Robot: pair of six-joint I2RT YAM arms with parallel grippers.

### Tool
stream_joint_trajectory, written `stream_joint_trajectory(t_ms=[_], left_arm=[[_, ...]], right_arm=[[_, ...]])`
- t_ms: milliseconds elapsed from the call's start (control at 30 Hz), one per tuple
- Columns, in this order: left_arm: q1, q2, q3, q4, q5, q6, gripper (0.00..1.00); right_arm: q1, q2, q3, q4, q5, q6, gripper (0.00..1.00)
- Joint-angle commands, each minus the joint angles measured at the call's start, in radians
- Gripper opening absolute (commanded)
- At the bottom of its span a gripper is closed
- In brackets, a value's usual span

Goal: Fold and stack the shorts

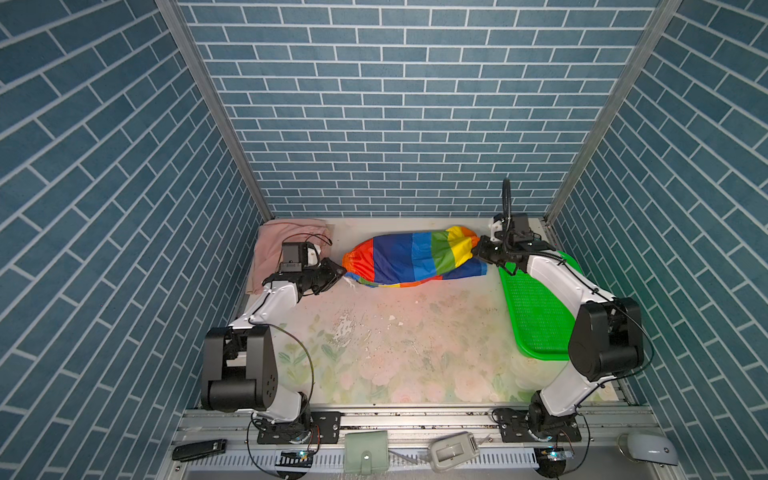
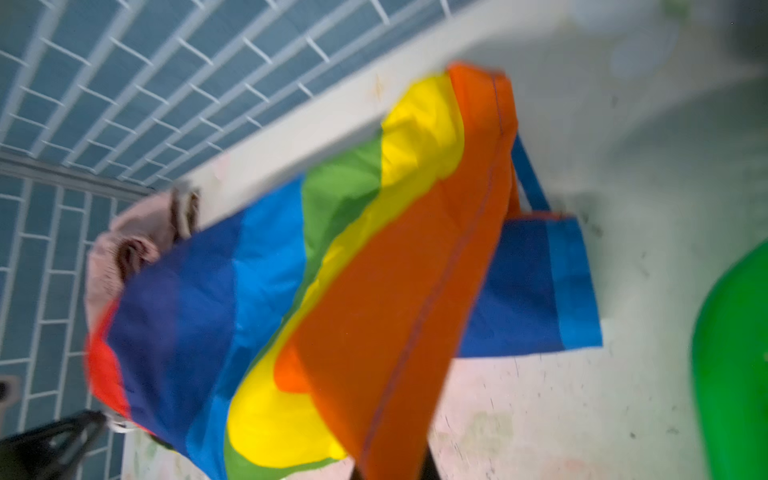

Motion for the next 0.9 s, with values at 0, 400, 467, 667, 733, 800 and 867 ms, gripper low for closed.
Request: stream_joint_trajectory(t_ms=[0,400,467,667,733,800,867], left_arm=[[0.006,0.025,-0.050,0.146,0.085,-0.089,0.52],[0.014,-0.133,-0.189,0.160,0.147,-0.293,1.00],[0.063,-0.162,-0.120,-0.098,0.051,-0.109,1.00],[0.113,-0.248,-0.047,-0.282,-0.135,0.015,1.00],[0.101,-0.245,-0.085,-0.180,-0.065,-0.086,1.00],[0.028,-0.249,-0.195,0.066,-0.010,-0.285,1.00],[-0.077,-0.227,-0.264,0.218,-0.027,-0.431,1.00]], right_arm=[[-0.006,0.007,0.040,-0.083,-0.027,-0.021,0.00],[-0.012,0.095,0.148,-0.071,-0.061,0.018,0.00],[-0.020,0.102,0.165,-0.073,-0.064,0.020,0.00],[-0.042,0.103,0.210,-0.092,-0.077,0.017,0.00],[-0.049,0.100,0.217,-0.095,-0.078,0.015,0.00],[-0.055,0.097,0.219,-0.092,-0.082,0.019,0.00],[-0.058,0.098,0.221,-0.084,-0.088,0.029,0.00]])
